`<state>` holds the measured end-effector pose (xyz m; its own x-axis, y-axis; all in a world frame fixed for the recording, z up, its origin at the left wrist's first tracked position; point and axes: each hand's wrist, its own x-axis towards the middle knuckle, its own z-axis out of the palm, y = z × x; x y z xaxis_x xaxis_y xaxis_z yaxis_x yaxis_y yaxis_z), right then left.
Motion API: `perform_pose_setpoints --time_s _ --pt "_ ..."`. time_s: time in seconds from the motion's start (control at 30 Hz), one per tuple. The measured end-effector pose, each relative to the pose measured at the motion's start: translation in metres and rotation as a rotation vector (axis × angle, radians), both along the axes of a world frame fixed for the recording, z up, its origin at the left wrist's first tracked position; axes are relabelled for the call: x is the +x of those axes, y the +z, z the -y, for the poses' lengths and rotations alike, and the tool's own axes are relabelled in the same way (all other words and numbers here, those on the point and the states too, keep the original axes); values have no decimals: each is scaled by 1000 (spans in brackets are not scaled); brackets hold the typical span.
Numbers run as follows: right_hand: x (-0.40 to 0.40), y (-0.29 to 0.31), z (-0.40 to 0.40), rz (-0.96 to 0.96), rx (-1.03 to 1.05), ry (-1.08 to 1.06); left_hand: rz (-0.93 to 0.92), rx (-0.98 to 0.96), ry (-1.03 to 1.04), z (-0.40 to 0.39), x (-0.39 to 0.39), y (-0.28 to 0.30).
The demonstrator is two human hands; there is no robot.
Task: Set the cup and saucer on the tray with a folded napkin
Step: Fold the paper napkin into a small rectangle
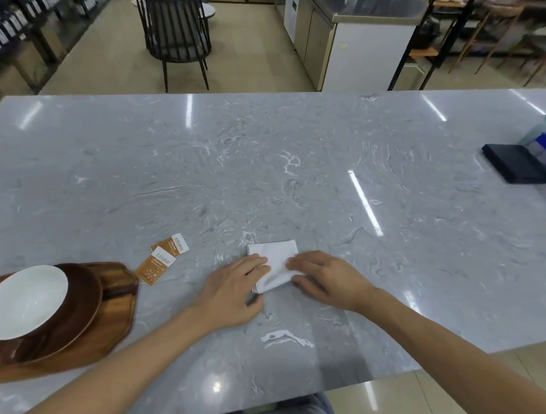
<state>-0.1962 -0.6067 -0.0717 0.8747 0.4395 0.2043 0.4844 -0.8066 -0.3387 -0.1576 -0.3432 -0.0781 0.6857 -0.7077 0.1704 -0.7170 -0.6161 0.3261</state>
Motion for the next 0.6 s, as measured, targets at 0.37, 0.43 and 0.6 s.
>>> perform_pose_setpoints --time_s 0.37,0.43,0.6 --pt "3 -1 3 -275 239 -197 -323 -414 113 0 13 -1" --pt "7 -3 2 -273 289 -200 -337 -452 142 -1 12 -1" --pt "11 -6 -6 -298 374 -264 -402 -500 304 -2 9 -3"
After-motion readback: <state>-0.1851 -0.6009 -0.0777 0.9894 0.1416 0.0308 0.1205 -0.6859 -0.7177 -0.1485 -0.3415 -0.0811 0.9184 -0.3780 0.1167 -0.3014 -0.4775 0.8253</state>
